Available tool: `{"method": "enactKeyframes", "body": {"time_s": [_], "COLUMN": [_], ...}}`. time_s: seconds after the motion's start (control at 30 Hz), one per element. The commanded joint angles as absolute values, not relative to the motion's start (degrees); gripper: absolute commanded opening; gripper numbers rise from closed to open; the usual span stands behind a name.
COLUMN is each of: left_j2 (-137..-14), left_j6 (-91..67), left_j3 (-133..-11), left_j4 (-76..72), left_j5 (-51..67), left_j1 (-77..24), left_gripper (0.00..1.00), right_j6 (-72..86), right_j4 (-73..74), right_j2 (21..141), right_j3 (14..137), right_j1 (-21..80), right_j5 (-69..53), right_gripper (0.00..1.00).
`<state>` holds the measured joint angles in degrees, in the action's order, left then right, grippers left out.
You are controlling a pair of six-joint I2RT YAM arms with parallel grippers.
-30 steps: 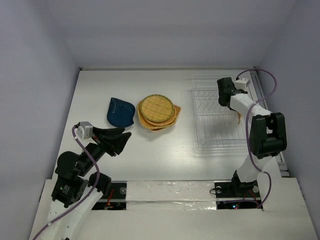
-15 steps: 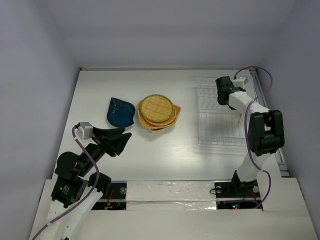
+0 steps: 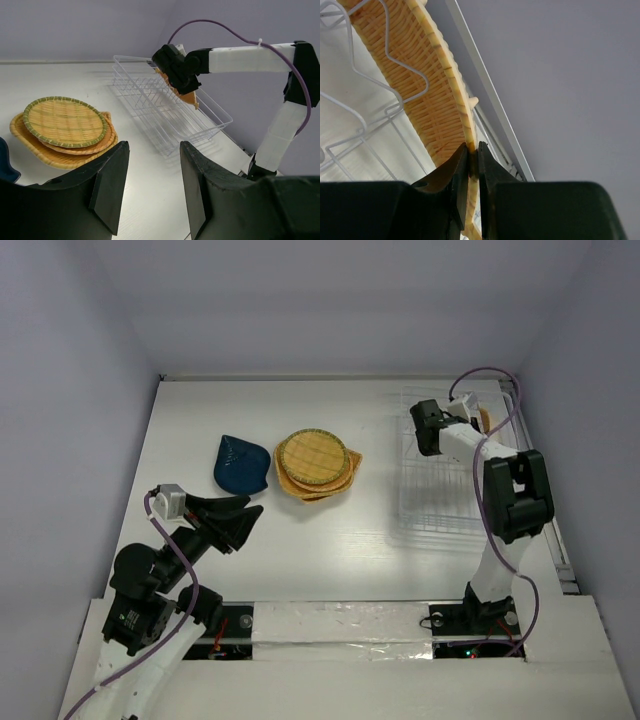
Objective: Unload the plates from the dish rack
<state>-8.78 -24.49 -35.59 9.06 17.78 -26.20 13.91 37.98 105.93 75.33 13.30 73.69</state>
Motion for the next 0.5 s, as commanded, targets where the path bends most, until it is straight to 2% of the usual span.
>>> {"method": "enactKeyframes", "body": {"time_s": [0.0, 0.03, 0.13, 0.17, 0.2, 0.47], "left_j2": [-9.14, -9.23, -9.32, -9.40, -9.40, -9.84], "left_j6": [-24.52, -24.52, -24.52, -24.52, -24.52, -24.52], "left_j3": [-35.68, -35.77, -35.68, -35.68, -35.68, -35.68], "left_j4": [6.94, 6.94, 7.03, 7.03, 7.03, 7.03], "left_j5": [17.67, 17.67, 17.58, 17.58, 17.58, 17.58], "left_j1": [-26.54, -26.54, -26.54, -26.54, -26.54, -26.54], "left_gripper": [0.42, 0.42, 0.42, 0.42, 0.42, 0.42], "right_j6": [20.64, 21.70, 37.47, 53.80, 60.14, 59.06], "right_j4": [40.33, 41.21, 56.45, 72.52, 79.64, 79.63], "right_j2": [108.19, 108.89, 112.84, 116.07, 117.41, 113.39], "right_j3": [80.41, 80.85, 87.51, 90.41, 93.48, 97.90], "right_j1": [14.85, 14.85, 15.47, 15.47, 15.47, 17.13], "right_j5": [85.59, 86.39, 89.29, 90.43, 92.35, 91.06], "right_gripper": [0.00, 0.00, 0.00, 0.00, 0.00, 0.00]}}
